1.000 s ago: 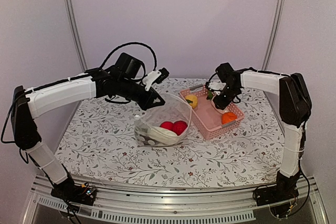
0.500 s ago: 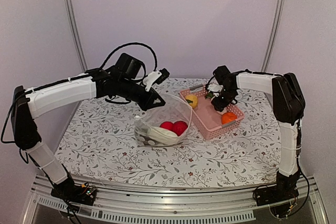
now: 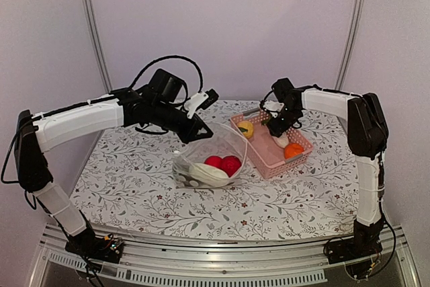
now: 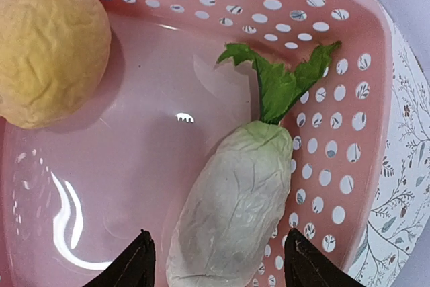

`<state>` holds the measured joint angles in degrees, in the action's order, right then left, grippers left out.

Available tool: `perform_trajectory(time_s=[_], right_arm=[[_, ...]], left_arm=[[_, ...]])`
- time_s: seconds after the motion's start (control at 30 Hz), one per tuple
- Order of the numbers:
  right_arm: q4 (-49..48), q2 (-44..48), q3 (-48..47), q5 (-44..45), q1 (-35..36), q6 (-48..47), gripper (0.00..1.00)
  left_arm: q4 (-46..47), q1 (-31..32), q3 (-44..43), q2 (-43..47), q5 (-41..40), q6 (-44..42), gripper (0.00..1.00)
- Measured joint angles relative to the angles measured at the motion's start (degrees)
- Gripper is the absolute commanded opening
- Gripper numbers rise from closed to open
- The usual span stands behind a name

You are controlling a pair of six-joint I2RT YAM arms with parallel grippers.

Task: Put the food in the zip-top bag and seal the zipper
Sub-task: Pick up the fake vegetable from the bin.

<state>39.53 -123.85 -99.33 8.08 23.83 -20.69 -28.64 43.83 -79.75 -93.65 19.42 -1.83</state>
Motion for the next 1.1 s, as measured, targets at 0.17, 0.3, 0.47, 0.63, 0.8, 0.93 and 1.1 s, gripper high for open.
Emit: perform_trajectory(time_s=[0.17, 0.3, 0.47, 0.63, 0.8, 0.93, 1.1], right_arm=[[-0.2, -1.1, -3.6, -1.4, -0.3, 0.3, 0.65], [-0.2, -3.4, -5.7, -1.0, -0.7, 0.8, 0.64], [0.9, -4.9, -5.7, -0.7, -0.7, 1.7, 0.61], [1.4, -4.9, -5.7, -0.7, -0.7, 2.3, 0.61], [2.1, -5.0, -5.7, -0.8, -0.7, 2.9, 0.61], [2.5, -5.7, -5.7, -1.3, -0.7, 3.3, 0.54], [2.4, -5.7, -5.7, -1.7, -0.7, 3.6, 0.41]], left_arm=[[0.0, 0.3, 0.0, 0.0, 0.3, -0.1, 0.00], [-0.2, 0.4, 0.0, 0.0, 0.5, -0.1, 0.00], [-0.3, 0.4, 0.0, 0.0, 0.5, -0.1, 0.00], [-0.4, 0.4, 0.0, 0.0, 0.7, -0.1, 0.00], [-0.5, 0.4, 0.0, -0.2, 0.7, -0.1, 0.00], [-0.6, 0.4, 0.0, -0.2, 0.7, -0.1, 0.00], [-0.6, 0.4, 0.0, -0.2, 0.7, -0.1, 0.00]])
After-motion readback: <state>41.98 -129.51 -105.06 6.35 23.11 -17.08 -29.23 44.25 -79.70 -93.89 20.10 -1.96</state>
